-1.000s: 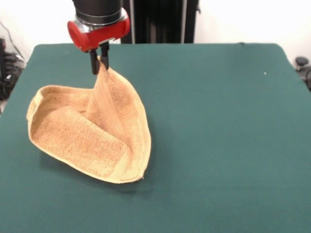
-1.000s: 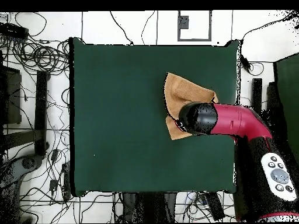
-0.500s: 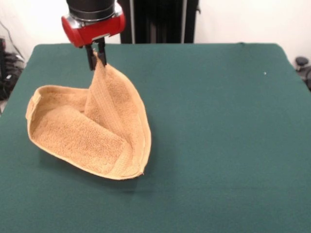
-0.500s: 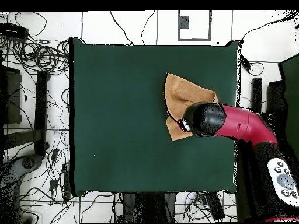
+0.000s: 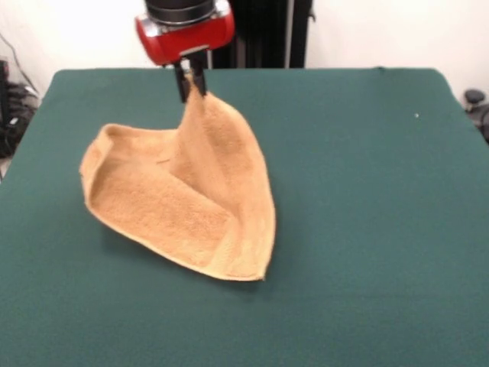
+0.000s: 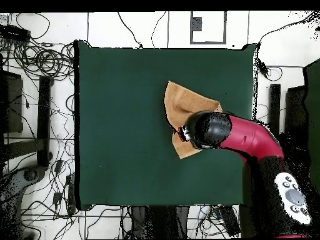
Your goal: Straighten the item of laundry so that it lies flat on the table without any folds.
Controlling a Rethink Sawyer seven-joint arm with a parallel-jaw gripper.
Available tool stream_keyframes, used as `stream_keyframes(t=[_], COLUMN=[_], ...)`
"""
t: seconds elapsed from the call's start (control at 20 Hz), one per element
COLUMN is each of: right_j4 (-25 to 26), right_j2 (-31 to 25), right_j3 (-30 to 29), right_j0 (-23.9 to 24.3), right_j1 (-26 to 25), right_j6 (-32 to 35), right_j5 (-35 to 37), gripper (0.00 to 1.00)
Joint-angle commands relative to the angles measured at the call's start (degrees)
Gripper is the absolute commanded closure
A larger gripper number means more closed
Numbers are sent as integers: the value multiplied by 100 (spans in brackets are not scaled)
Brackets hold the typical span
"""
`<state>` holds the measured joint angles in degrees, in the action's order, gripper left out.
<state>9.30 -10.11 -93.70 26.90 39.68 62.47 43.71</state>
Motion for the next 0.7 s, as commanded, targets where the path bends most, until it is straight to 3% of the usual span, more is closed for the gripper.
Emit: stream_keyframes(t=[0.05, 0.4, 0.7], right_j4=[-584, -1217, -1304], right_j2=[-66, -468, -476], right_j3=[-1012, -1462, -1491], right_j0=[-543, -483, -486], right_j1=[-114, -244, -187], right_j6=[2126, 2171, 1897], right_j5=[-814, -1176, -1027], gripper=[100, 100, 100])
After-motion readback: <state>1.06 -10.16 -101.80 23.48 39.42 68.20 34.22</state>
